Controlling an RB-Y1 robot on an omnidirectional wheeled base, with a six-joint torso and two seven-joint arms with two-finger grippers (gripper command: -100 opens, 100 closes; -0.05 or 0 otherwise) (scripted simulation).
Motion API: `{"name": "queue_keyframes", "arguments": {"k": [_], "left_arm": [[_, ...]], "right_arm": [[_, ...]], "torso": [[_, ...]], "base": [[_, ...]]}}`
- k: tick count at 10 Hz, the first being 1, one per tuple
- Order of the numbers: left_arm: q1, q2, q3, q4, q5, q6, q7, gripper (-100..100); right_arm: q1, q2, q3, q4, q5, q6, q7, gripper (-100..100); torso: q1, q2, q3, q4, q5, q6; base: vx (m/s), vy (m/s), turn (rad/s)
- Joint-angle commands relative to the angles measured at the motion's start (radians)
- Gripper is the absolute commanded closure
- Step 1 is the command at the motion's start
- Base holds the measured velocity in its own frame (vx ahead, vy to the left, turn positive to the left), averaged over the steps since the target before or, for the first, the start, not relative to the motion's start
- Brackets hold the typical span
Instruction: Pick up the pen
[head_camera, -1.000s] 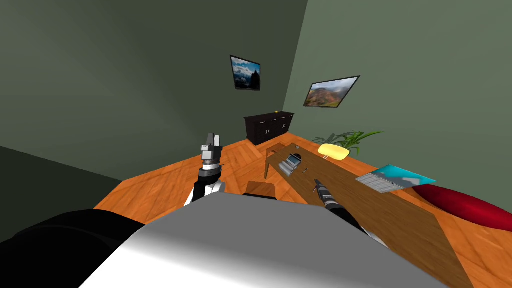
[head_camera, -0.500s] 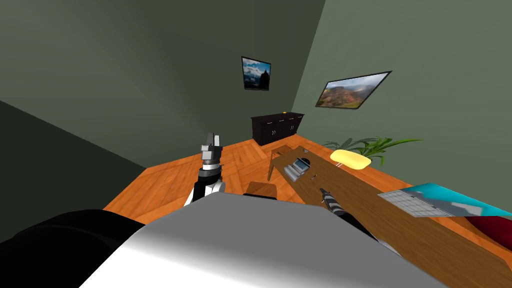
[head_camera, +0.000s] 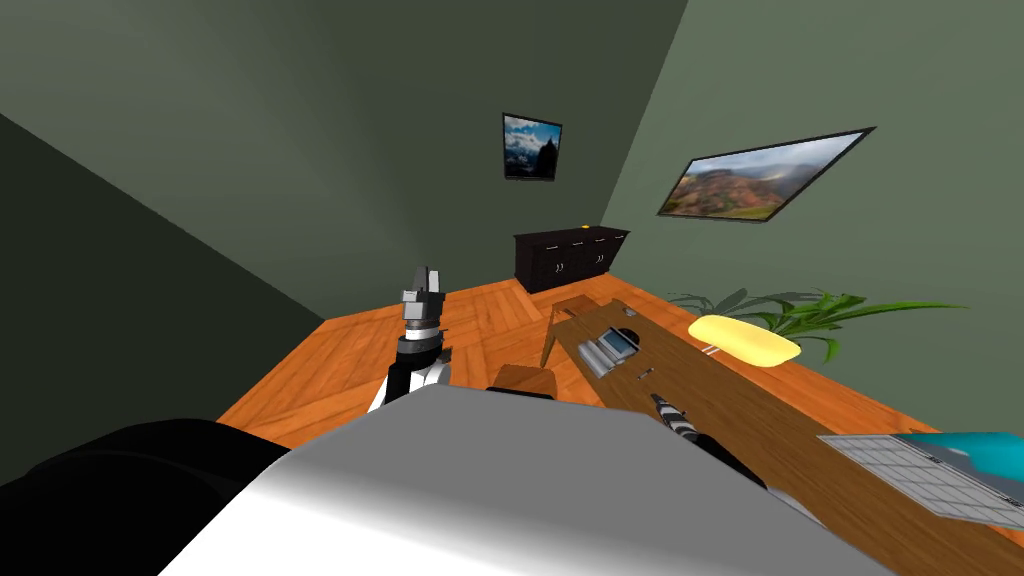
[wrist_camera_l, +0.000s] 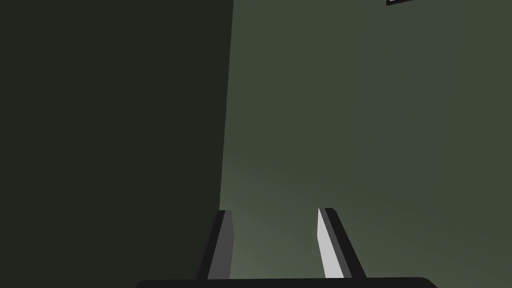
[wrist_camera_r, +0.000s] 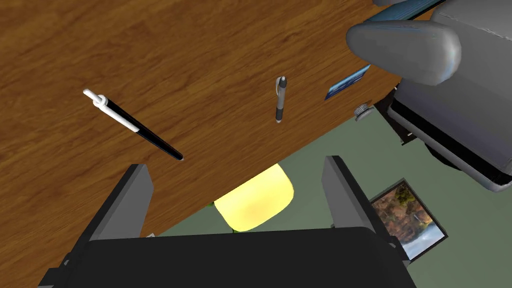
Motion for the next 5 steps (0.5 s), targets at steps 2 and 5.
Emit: {"name": "queue_keyframes", "arguments": {"k": [2, 5], "left_arm": [[0.000, 0.000, 0.000, 0.000, 0.000, 0.000, 0.000, 0], [0.000, 0.000, 0.000, 0.000, 0.000, 0.000, 0.000, 0]], "right_arm": [[-0.022, -0.033, 0.007, 0.087, -0.027, 0.063, 0.045, -100], [-0.041, -0.060, 0.013, 0.162, -0.052, 0.124, 0.084, -100]], "torso": [[0.000, -0.001, 0.000, 0.000, 0.000, -0.001], [-0.001, -0.003, -0.002, -0.001, 0.000, 0.000]], "base": [[0.075, -0.022, 0.243], [0.089, -0.031, 0.167]]}}
